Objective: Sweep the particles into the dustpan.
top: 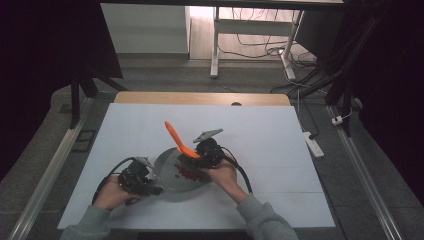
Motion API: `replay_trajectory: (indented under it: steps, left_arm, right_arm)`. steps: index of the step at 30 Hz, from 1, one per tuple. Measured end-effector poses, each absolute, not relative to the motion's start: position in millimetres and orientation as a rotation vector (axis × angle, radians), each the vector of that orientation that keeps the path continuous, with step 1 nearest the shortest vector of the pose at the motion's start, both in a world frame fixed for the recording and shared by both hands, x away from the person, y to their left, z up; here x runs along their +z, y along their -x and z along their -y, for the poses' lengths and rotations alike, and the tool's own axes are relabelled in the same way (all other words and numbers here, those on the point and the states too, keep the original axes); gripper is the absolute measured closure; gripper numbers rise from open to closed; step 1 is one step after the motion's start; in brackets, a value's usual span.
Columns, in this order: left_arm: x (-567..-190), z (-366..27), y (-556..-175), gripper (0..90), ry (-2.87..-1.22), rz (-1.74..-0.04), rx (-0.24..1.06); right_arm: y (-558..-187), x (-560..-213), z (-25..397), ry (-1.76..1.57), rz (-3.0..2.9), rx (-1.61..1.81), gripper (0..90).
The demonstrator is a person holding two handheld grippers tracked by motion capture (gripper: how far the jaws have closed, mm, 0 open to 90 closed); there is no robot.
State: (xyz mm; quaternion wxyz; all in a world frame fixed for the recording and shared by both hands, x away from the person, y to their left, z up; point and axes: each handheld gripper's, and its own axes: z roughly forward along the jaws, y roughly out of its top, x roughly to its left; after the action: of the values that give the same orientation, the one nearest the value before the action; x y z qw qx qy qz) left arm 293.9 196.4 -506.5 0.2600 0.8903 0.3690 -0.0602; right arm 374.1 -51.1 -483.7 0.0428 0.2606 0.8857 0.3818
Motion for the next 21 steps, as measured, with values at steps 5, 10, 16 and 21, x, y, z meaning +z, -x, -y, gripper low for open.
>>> replay_trajectory:
  steps: [5,10,16,21]
  left_arm:
    - [-507,-197,-294,61.6,-2.41,-0.999,-0.164]
    - [-507,-197,-294,61.6,-2.407,-0.999,-0.166]
    - [-507,-197,-294,61.6,-2.409,-0.998,-0.166]
    - [-507,-197,-294,61.6,-2.408,-1.0,-0.166]
  right_arm:
    - [-365,-474,44,-0.724,-2.682,1.222,70.7]
    - [-373,-467,58,-0.754,-2.616,1.236,70.7]
    - [-382,-463,71,-0.798,-2.569,1.226,70.7]
    - [-390,-464,80,-0.832,-2.544,1.198,70.7]
